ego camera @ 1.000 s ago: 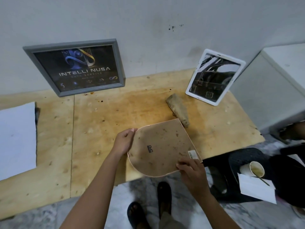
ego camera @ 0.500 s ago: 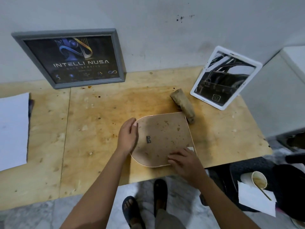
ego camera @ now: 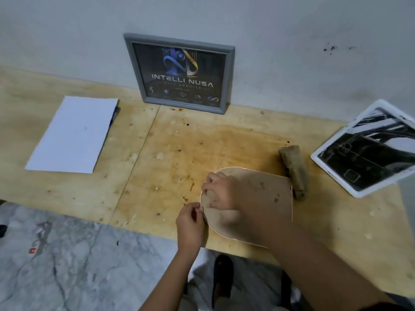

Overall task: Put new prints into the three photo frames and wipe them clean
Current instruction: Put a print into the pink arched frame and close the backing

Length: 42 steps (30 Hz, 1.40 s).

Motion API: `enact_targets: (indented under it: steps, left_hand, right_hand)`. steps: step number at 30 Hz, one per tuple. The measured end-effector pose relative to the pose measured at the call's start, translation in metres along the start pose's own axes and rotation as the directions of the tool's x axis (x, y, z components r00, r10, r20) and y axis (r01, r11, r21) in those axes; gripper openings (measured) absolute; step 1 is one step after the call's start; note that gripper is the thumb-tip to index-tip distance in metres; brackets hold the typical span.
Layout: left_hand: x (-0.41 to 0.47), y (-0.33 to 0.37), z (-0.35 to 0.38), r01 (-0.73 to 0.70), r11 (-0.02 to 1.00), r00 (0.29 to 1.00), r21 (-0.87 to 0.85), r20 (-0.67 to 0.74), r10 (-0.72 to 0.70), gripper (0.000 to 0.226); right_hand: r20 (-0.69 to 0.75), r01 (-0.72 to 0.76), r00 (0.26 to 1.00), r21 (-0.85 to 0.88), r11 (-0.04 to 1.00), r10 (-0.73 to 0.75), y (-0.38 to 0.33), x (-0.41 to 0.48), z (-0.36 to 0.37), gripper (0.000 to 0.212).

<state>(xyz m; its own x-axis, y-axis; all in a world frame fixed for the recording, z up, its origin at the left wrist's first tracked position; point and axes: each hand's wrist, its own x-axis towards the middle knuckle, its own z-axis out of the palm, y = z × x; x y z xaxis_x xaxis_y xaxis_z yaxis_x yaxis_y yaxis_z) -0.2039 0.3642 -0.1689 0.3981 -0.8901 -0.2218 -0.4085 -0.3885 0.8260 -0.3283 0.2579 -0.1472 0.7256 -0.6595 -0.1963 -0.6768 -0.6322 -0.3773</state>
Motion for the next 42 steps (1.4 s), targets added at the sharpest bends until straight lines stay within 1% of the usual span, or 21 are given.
enact_targets:
  steps: [1, 3, 6, 10, 19, 32, 36, 39, 42]
  left_hand:
    - [0.001, 0.0, 0.0, 0.014, 1.0, 1.0, -0.004, -0.002, -0.014, 0.014]
    - [0.003, 0.0, -0.001, 0.05, 0.999, 0.999, -0.014, -0.01, -0.05, 0.016]
    - [0.006, 0.0, 0.0, 0.095, 0.994, 0.995, -0.051, -0.025, -0.096, 0.018]
    - [0.005, -0.003, 0.001, 0.117, 0.989, 0.992, -0.085, -0.031, -0.12, 0.023]
    - [0.001, -0.002, 0.004, 0.135, 0.986, 0.987, -0.098, -0.07, -0.142, 0.018]
    - [-0.001, -0.003, 0.006, 0.152, 0.98, 0.984, -0.129, -0.076, -0.163, 0.015]
    - [-0.003, -0.003, 0.007, 0.14, 0.98, 0.985, -0.142, -0.077, -0.152, 0.016]
    - [-0.005, -0.001, 0.008, 0.123, 0.982, 0.987, -0.141, -0.089, -0.136, 0.017]
    - [-0.005, 0.003, 0.006, 0.114, 0.986, 0.989, -0.119, -0.081, -0.124, 0.017]
  right_hand:
    - [0.06, 0.0, 0.998, -0.039, 0.999, 0.002, 0.0, 0.003, -0.005, 0.044]
    - [0.212, 0.036, 0.977, -0.18, 0.983, 0.003, -0.001, 0.01, -0.016, 0.057]
    - [0.328, 0.127, 0.945, -0.339, 0.932, -0.01, -0.009, 0.018, -0.029, 0.071]
    - [0.386, 0.212, 0.921, -0.414, 0.885, -0.04, -0.016, 0.027, -0.034, 0.076]
    - [0.471, 0.298, 0.88, -0.444, 0.845, -0.063, -0.027, 0.043, -0.04, 0.082]
    - [0.486, 0.346, 0.872, -0.52, 0.781, -0.063, -0.03, 0.051, -0.037, 0.082]
    - [0.471, 0.28, 0.882, -0.476, 0.834, -0.027, -0.027, 0.049, -0.036, 0.073]
    - [0.401, 0.182, 0.916, -0.393, 0.901, -0.01, -0.022, 0.047, -0.035, 0.065]
    - [0.305, 0.05, 0.952, -0.257, 0.965, 0.032, -0.011, 0.039, -0.038, 0.052]
